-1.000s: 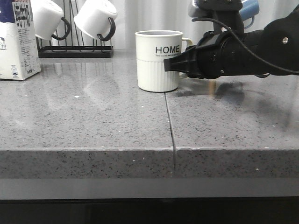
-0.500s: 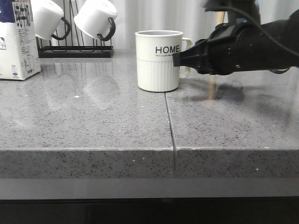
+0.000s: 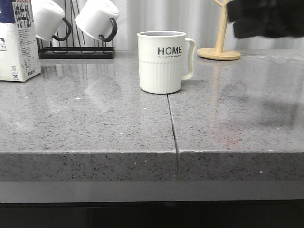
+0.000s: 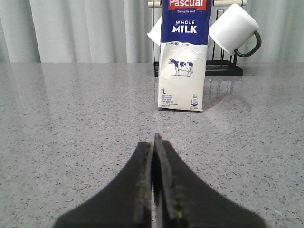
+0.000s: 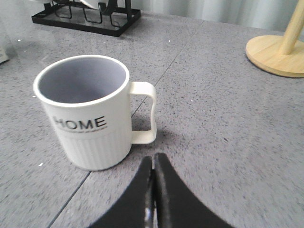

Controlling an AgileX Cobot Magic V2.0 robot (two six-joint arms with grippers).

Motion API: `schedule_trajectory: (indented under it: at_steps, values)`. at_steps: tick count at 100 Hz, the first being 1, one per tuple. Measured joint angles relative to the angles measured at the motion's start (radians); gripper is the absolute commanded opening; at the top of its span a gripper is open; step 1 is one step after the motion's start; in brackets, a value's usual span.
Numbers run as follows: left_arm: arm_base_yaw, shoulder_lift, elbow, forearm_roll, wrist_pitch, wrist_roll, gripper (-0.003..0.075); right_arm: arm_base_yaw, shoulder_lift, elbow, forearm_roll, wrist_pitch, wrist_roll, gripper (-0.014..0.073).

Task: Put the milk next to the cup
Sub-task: 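Open the right gripper and withdraw it from the mug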

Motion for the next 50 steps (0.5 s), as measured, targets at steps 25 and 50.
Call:
schedule_trajectory:
  at_steps: [25, 50]
  values:
    - [0.000, 0.000, 0.000, 0.000, 0.000, 0.000, -0.0020, 0.000, -0.270, 0.004, 0.000, 0.302, 0.000, -0.0065]
    - [0.000, 0.000, 0.000, 0.002, 0.000, 0.000, -0.0020, 0.000, -0.506, 0.018, 0.000, 0.501, 0.000, -0.0065]
